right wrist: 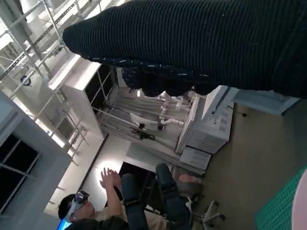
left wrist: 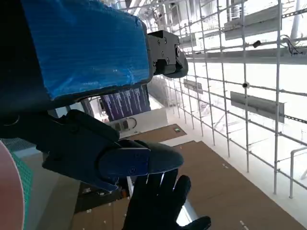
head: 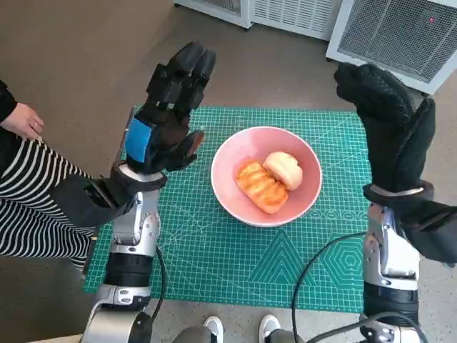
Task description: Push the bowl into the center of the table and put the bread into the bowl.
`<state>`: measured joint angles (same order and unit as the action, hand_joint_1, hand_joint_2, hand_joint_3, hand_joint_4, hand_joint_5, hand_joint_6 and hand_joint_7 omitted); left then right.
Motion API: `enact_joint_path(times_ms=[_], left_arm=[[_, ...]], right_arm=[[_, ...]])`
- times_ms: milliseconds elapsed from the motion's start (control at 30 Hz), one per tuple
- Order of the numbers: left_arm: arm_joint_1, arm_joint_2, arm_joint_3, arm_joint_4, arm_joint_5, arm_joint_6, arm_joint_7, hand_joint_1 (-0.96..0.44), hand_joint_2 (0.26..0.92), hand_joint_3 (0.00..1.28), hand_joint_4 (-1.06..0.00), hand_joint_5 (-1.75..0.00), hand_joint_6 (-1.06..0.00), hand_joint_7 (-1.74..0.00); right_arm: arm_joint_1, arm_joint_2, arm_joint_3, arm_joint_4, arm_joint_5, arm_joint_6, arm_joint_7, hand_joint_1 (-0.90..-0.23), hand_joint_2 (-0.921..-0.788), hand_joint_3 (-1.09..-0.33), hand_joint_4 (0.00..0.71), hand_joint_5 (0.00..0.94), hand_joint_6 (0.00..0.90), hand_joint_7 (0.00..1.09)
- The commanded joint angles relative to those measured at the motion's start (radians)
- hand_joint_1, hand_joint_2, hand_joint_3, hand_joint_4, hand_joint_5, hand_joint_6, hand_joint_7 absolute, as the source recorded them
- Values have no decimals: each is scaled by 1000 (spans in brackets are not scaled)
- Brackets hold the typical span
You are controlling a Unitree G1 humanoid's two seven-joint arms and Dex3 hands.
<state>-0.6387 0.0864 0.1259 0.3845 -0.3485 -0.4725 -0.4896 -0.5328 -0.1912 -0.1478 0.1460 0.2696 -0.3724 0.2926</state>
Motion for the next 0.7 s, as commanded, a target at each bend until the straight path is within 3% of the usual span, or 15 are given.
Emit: enact_joint_path(times_ms=[33,700], left_arm=[[-9,-7,-8,-19,13,-2,9,-650,921,374,-100,-34,1,-512],[-8,-4,-10,-16,34,-22,8,-612,921,381,-96,-27,1,-521]], right_arm=[[27,7,5,15,-6,0,10,-688,-921,-674,145,0,44,476],[30,17,4,51,-5,-18,19,-681,-921,-665,138,0,43,479]])
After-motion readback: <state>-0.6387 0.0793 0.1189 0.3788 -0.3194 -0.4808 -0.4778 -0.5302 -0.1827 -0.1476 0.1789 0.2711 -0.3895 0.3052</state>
